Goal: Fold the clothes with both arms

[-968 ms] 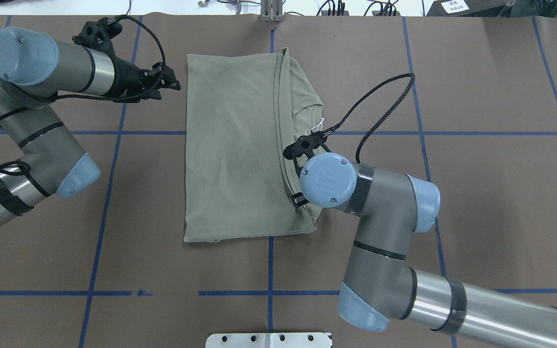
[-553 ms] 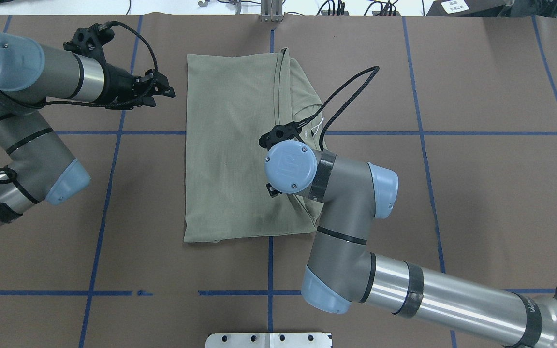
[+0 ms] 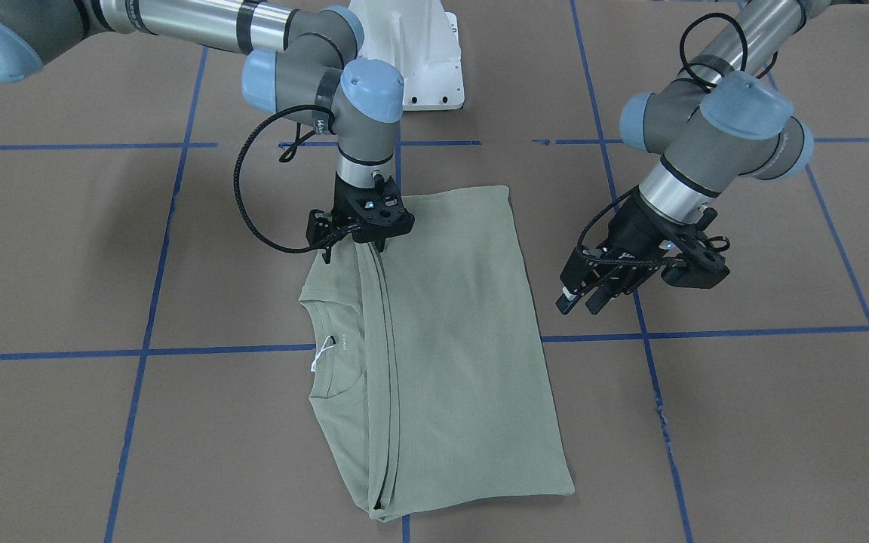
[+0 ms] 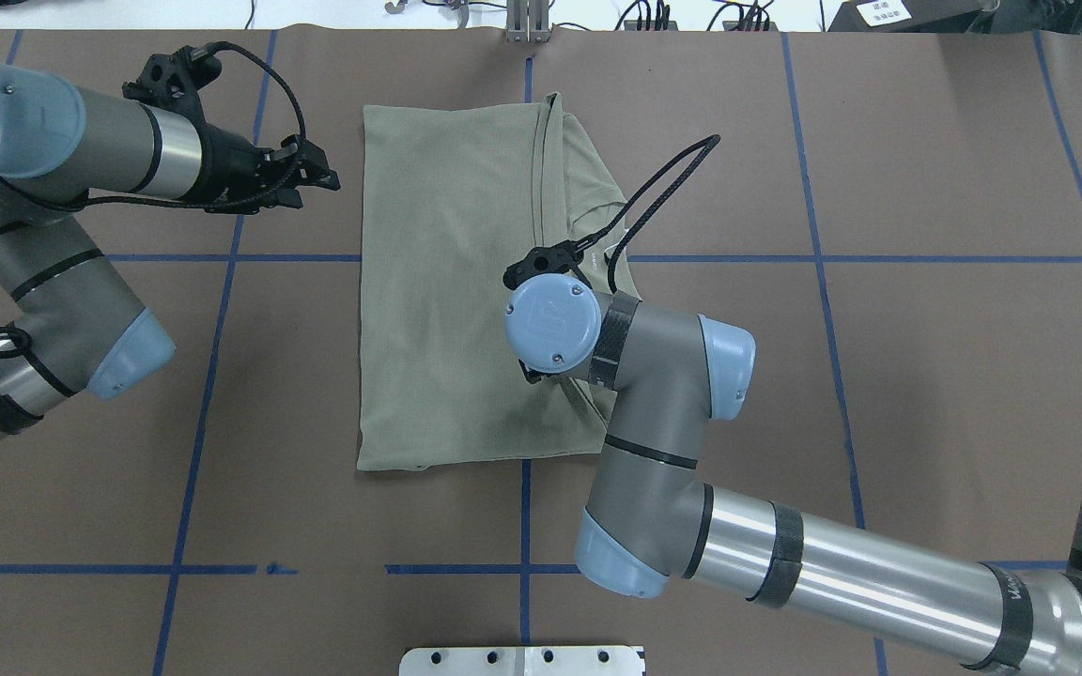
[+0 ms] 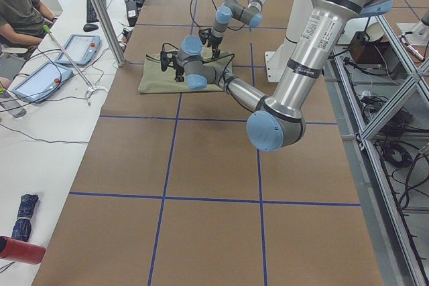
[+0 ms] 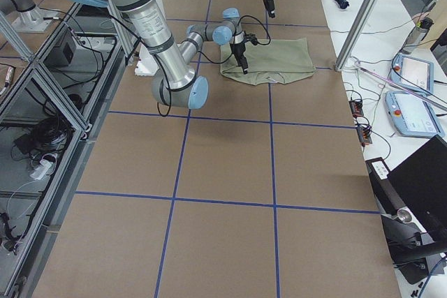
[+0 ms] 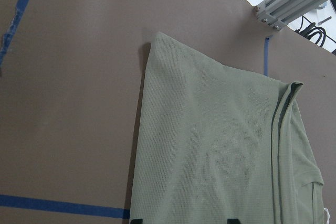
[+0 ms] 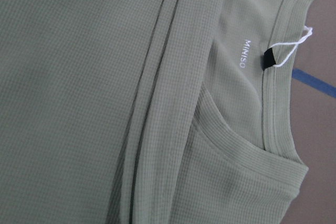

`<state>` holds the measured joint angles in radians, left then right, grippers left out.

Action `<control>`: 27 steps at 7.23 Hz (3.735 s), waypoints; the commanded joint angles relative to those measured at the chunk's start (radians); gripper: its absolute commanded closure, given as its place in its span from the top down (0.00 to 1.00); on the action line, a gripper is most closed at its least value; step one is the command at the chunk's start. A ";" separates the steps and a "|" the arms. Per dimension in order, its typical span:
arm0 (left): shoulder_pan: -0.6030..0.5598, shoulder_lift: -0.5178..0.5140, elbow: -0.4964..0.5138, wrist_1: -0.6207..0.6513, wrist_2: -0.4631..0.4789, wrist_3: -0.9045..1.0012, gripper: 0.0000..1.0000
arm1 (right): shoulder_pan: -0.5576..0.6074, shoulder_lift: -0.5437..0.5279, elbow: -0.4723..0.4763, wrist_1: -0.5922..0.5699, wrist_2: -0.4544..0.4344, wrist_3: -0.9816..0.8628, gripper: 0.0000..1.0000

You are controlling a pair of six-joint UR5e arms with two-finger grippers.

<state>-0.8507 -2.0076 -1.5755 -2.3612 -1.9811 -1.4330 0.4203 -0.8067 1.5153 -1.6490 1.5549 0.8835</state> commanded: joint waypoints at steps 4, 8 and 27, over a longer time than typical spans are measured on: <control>-0.001 0.007 -0.021 -0.003 -0.004 -0.001 0.62 | 0.002 -0.012 -0.013 -0.002 0.034 -0.001 1.00; -0.002 0.007 -0.031 -0.003 -0.021 -0.001 0.62 | 0.141 -0.270 0.201 0.000 0.202 -0.203 1.00; -0.011 0.066 -0.133 0.000 -0.085 -0.001 0.62 | 0.154 0.032 -0.103 0.209 0.101 0.346 1.00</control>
<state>-0.8619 -1.9459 -1.7048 -2.3609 -2.0640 -1.4343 0.6461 -0.7294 1.3097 -1.4401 1.6991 0.9939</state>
